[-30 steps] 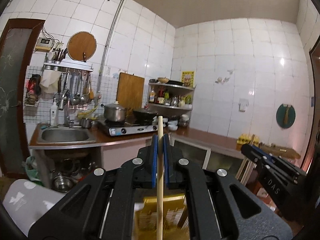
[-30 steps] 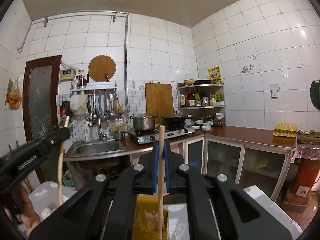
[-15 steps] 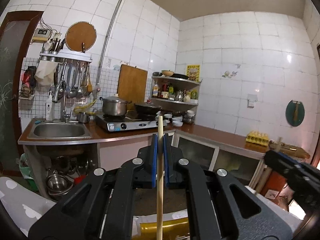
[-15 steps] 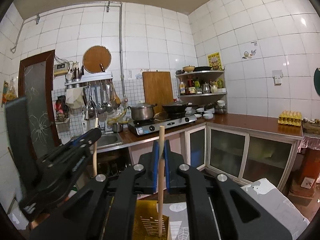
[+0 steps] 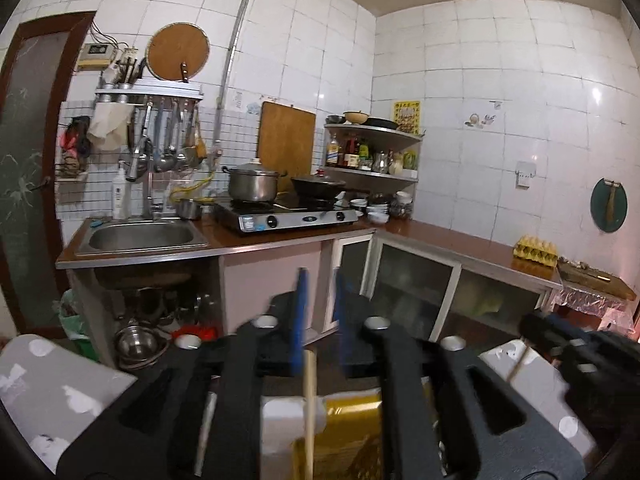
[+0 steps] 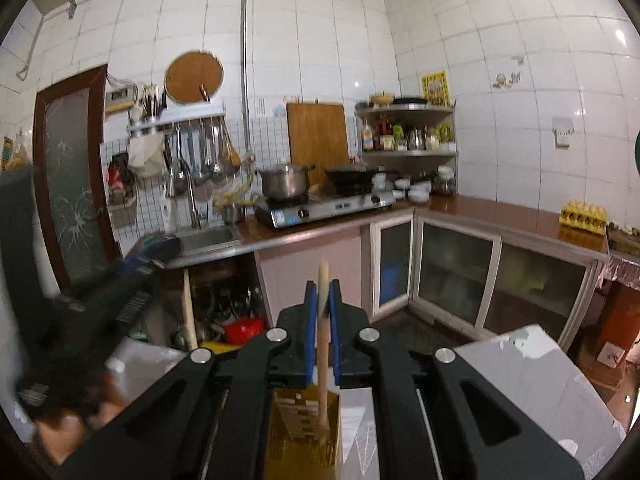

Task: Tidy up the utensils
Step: 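Lower the chopsticks into the yellow holder and open both tools, then move both tools back down to the remaining utensils on the cloth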

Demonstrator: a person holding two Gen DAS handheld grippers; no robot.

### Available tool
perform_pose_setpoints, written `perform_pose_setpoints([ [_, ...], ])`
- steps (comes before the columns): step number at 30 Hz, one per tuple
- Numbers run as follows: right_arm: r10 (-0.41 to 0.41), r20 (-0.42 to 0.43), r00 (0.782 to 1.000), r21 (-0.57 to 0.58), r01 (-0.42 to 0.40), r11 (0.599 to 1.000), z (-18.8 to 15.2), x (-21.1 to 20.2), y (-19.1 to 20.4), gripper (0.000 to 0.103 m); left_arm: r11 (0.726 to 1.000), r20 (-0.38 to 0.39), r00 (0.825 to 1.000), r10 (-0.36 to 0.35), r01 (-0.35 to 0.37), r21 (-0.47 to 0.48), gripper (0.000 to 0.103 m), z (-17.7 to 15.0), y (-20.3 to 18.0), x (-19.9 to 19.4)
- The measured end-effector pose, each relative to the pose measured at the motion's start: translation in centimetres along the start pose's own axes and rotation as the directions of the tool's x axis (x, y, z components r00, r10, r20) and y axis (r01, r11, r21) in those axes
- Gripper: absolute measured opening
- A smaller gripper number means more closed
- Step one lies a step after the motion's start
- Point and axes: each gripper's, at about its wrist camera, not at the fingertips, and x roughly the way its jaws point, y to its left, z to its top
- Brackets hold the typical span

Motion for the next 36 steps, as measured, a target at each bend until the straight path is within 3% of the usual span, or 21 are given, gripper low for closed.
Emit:
perform_pose_setpoints([
  [1,-0.006,-0.017,1.000,-0.004,0.006,1.000,-0.3,0.1,-0.1,0.019,1.000,0.002,1.000,0.006,-0.006,0.005,0.053,0.2,0.2,-0.9],
  [2,-0.011,-0.031,0.999,0.000,0.011,1.000,-0.6,0.1,-0.3,0.047,1.000,0.010,1.000,0.022,-0.022,0.014,0.061,0.4,0.4,-2.3],
  [3,-0.010,-0.036,0.999,0.006,0.011,1.000,-0.8,-0.1,-0.4,0.064,0.999,0.018,0.999,0.037,-0.038,0.024,0.069,0.5,0.6,-3.1],
  [9,-0.046,-0.060,0.997,0.009,0.047,0.999,-1.7,-3.2,-1.5,0.064,0.997,0.001,0.997,0.071,-0.071,0.041,0.098,0.8,2.8,-9.3],
  [15,-0.087,-0.141,0.986,0.013,0.090,0.996,-5.4,-6.4,-2.4,0.064,0.991,-0.053,0.990,0.131,-0.129,0.040,0.098,-1.5,4.1,-14.0],
  [19,-0.119,-0.211,0.970,-0.008,0.120,0.993,-9.2,-7.5,-2.7,0.064,0.988,-0.135,0.979,0.152,-0.150,0.025,0.098,-4.0,5.0,-15.2],
  [26,-0.145,-0.345,0.927,0.023,0.162,0.987,-15.3,-8.2,-3.6,0.064,0.982,-0.342,0.926,0.161,-0.183,-0.034,0.098,-9.6,7.3,-15.1],
  [32,-0.173,-0.442,0.880,-0.002,0.191,0.982,-19.8,-7.7,-3.3,0.064,0.975,-0.428,0.883,0.195,-0.221,-0.013,0.098,-13.7,7.2,-15.1],
  [36,-0.167,-0.474,0.864,0.008,0.194,0.981,-20.7,-7.3,-3.1,0.064,0.978,-0.491,0.850,0.192,-0.208,0.022,0.098,-16.3,6.4,-14.9],
])
